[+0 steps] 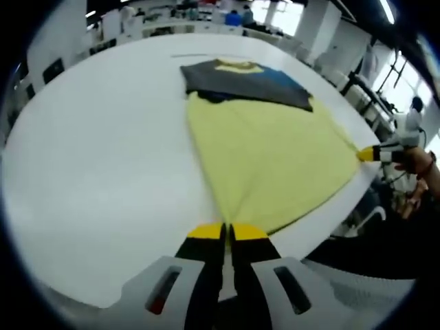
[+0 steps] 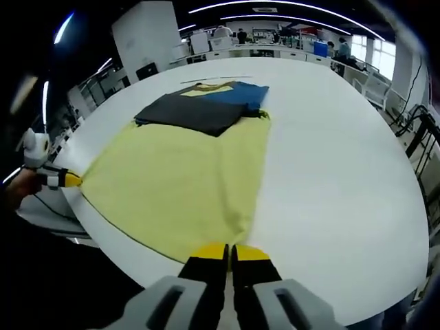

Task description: Fold the garment on the visible template until the final outline fits inside the template.

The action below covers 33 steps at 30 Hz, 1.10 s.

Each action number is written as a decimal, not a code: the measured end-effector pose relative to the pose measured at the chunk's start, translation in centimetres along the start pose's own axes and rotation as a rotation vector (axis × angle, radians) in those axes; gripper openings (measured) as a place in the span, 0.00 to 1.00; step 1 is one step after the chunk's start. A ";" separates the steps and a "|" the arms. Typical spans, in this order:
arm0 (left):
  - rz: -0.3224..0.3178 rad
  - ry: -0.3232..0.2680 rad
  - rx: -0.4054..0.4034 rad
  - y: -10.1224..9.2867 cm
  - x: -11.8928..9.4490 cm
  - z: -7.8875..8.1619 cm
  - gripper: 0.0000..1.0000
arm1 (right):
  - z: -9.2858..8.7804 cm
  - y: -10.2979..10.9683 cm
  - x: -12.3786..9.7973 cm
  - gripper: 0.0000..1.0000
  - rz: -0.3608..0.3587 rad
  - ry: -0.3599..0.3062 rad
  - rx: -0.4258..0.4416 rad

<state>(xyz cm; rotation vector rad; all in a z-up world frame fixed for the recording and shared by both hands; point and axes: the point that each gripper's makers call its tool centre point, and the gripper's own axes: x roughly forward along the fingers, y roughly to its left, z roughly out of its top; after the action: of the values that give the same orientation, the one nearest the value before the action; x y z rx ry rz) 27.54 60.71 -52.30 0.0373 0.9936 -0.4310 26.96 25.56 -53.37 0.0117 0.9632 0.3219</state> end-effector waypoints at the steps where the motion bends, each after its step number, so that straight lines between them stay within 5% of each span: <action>1: 0.003 0.004 0.000 0.1 -0.2 -0.3 0.00 | -0.1 0.3 -0.1 0.00 0.009 0.002 -0.008; 12: 0.005 0.019 -0.038 0.8 -1.8 -2.2 0.00 | -1.9 2.3 -0.5 0.00 0.027 0.052 -0.103; 33: 0.060 0.051 -0.076 1.1 -2.9 -4.3 0.00 | -3.8 3.8 -1.3 0.00 0.080 0.064 -0.083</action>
<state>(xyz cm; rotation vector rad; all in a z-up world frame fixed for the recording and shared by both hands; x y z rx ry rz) 23.16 63.68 -52.48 0.0096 1.0560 -0.3383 22.16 28.30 -53.91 -0.0357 1.0138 0.4383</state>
